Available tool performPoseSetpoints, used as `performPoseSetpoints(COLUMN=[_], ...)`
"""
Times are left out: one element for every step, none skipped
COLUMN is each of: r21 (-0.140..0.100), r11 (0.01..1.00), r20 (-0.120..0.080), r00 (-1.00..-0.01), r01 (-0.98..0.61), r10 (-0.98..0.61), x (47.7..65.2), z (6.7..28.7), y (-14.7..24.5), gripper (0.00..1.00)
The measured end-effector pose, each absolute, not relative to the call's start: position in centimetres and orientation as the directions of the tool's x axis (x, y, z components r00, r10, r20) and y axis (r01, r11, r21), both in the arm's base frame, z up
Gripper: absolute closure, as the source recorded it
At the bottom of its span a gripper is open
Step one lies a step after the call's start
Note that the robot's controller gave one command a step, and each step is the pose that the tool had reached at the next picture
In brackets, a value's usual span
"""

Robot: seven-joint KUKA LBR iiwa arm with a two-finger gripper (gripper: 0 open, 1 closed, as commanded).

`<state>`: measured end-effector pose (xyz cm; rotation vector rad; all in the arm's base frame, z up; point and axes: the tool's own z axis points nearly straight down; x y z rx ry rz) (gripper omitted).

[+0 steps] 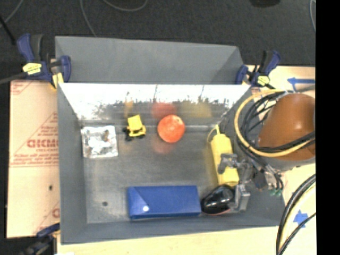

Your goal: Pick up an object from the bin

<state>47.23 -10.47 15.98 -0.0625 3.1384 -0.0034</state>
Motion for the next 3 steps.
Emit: performPoseSetpoints(r21=[-0.004,-0.012,-0.008], r11=[0.996,0.982,0.984], r20=[-0.012,-0.025,-0.017], r00=[-0.995,-0.981,-0.983], r01=[-0.095,-0.190,-0.180], r10=[-0.095,-0.191,-0.180], x=[47.4,47.8,47.9], z=[10.4,7.4,7.2], y=[-13.7,-11.2,-12.2], gripper=[0.00,0.00,1.00])
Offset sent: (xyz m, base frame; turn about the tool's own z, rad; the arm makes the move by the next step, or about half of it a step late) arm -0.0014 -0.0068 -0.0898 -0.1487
